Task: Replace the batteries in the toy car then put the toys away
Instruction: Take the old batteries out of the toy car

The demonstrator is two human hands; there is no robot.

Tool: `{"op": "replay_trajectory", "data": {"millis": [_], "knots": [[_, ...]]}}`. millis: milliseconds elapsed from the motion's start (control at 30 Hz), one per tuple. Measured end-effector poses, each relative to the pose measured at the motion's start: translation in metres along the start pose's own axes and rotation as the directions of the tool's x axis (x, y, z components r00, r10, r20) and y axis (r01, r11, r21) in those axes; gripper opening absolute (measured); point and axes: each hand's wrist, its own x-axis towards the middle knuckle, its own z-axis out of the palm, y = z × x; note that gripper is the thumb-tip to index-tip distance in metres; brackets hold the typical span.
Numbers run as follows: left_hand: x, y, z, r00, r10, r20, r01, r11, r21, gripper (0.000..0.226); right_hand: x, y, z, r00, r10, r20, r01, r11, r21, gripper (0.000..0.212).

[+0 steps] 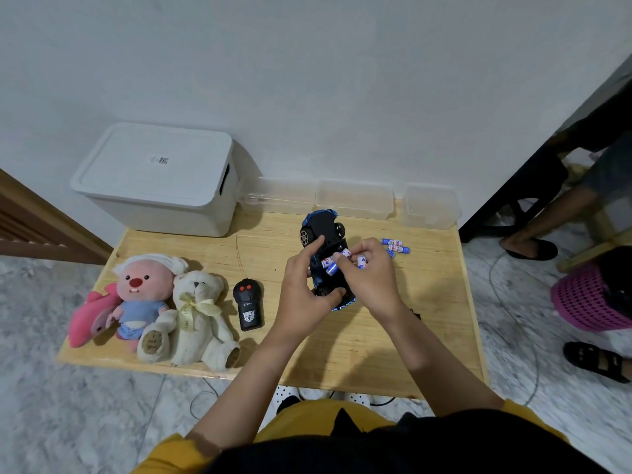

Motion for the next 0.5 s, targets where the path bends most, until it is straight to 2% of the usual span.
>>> {"op": "replay_trajectory", "data": {"millis": [67,133,233,300,333,400,467,500], "knots": [[0.001,0.0,0.0,1.0,0.003,-0.006,-0.003,1.0,0.003,0.087,0.003,-0.005,-0.002,0.995,0.091,-0.038,-0.086,0.99,0.108,0.017],[0.002,0.001,-0.003,1.0,-0.01,-0.02,0.01,1.0,-0.003,0.087,0.007,-0.01,-0.009,0.972,0.234,0.001,-0.226,0.935,0.275,0.012],[0.003,0.0,-0.004,1.0,-0.005,-0.031,0.005,1.0,0.006,0.086,0.008,-0.015,-0.021,0.912,0.353,0.21,-0.411,0.767,0.493,0.02],[0.002,-0.001,-0.004,0.999,-0.007,-0.032,0.007,1.0,0.005,0.086,0.006,-0.018,-0.025,0.876,0.363,0.317,-0.48,0.719,0.502,0.017],[0.002,-0.001,-0.004,0.999,-0.013,-0.031,0.013,1.0,0.001,0.086,0.004,-0.019,-0.024,0.866,0.372,0.334,-0.494,0.738,0.459,0.016],[0.002,0.0,-0.004,0.999,-0.024,-0.026,0.024,1.0,-0.005,0.086,0.003,-0.02,-0.02,0.891,0.363,0.271,-0.434,0.856,0.282,0.022],[0.003,0.001,-0.004,0.999,-0.027,-0.021,0.027,1.0,-0.002,0.087,0.003,-0.017,-0.014,0.967,0.211,0.14,-0.212,0.977,-0.012,0.027],[0.003,0.002,-0.004,1.0,-0.023,-0.022,0.023,1.0,0.002,0.087,0.003,-0.014,-0.012,0.992,0.091,0.089,-0.073,0.98,-0.183,0.024]]}}
